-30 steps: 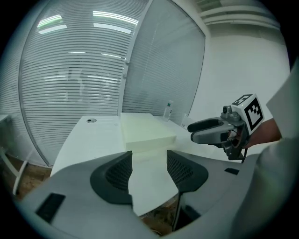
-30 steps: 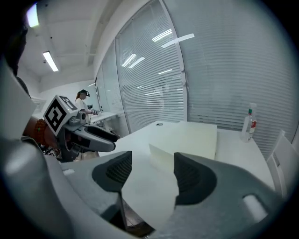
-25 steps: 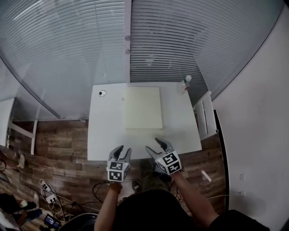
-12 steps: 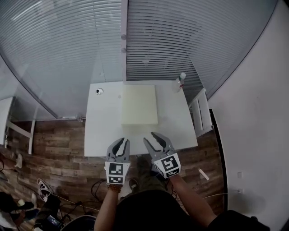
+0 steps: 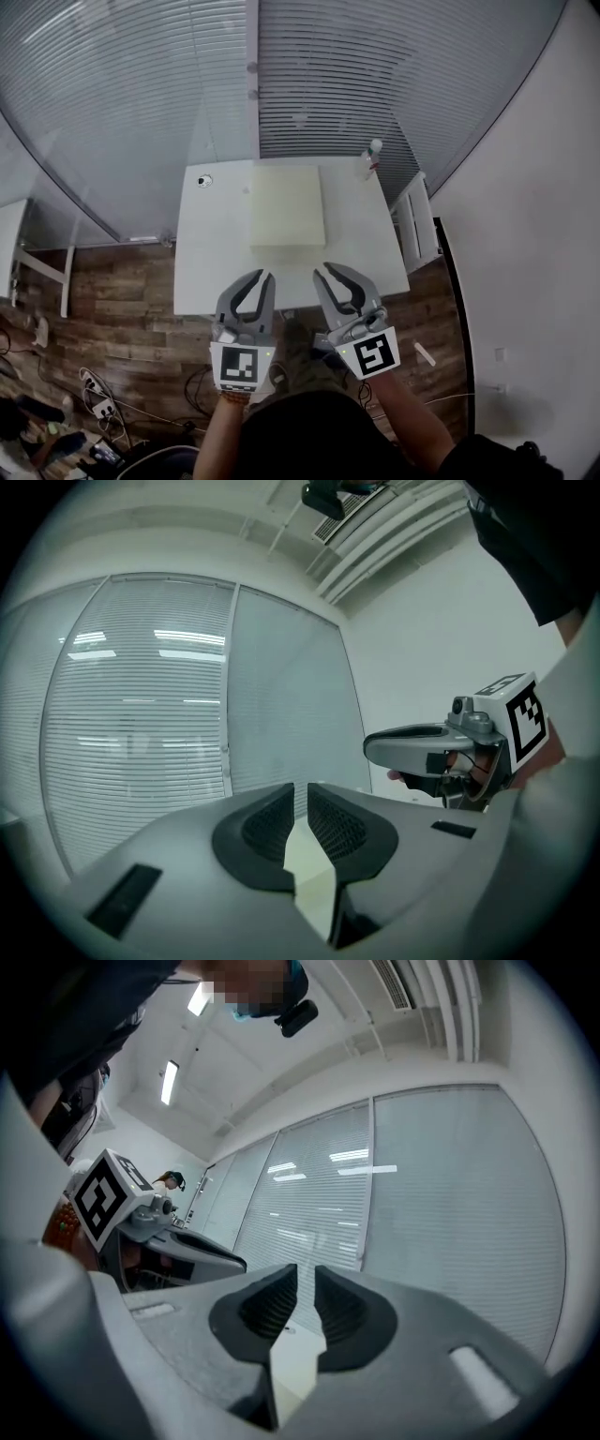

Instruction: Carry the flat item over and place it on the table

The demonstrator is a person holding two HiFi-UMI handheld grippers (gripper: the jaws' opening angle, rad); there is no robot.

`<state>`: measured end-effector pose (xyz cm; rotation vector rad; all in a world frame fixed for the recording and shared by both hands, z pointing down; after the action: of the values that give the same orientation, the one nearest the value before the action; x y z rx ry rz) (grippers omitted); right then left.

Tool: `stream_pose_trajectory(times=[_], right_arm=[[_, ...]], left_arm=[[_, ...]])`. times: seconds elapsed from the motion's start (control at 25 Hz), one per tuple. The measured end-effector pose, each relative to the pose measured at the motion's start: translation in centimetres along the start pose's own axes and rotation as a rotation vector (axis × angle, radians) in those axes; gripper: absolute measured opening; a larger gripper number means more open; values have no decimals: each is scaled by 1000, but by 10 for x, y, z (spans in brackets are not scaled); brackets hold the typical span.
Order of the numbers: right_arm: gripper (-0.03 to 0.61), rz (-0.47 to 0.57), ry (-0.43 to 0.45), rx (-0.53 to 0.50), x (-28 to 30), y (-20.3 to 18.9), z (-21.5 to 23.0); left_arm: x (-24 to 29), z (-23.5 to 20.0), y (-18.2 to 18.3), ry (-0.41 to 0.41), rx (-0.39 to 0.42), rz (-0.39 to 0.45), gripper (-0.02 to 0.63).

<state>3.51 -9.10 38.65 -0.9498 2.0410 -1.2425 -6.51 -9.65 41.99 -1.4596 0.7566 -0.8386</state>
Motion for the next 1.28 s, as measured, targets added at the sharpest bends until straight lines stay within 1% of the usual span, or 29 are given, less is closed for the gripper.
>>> stream_pose_trajectory(times=[0.08,0.12,0.16,0.28,0.4,0.68,0.76,0.88,1.0,1.16,1.28], right_arm=[[28,40,-32,-19,-9,15,5],[25,55,-43,-32,-14,22,6],[25,67,-50,-45,-17,29,7],[25,92,-55,-73,-25,42,8],[25,97,-63,-72,-29,47,10],[25,94,-67,-64,-32,49,9],[25,94,-67,-60,-33,50,7],[25,92,-65,-60,-35,52,2],[25,91,-59,-68,-36,53,0],[25,85,-53,-73,-38,53,-3],[25,83,-45,-70,-36,53,-6]], left_arm=[[-5,8,16,7,-59,18,43],[-7,12,23,9,-87,27,43],[-10,16,30,8,-96,37,43],[-18,22,44,7,-77,61,43],[-22,26,50,15,-67,77,43],[-36,28,54,69,-65,112,41],[-39,29,55,73,-59,127,41],[-44,29,53,79,-69,122,40],[-47,30,57,83,-50,142,40],[-50,32,58,90,-65,158,40],[-52,34,59,86,-50,170,40]])
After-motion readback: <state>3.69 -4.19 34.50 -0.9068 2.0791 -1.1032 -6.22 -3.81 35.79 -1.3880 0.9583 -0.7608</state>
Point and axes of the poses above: the fingertips, and each gripper's own axes: x forward along the fingers, z to its right, y out of its top, the point moved 2 cm from there along -x, backward along the fingers, and after that the axes turned 10 degrees about -x, right-handed, at the moved point
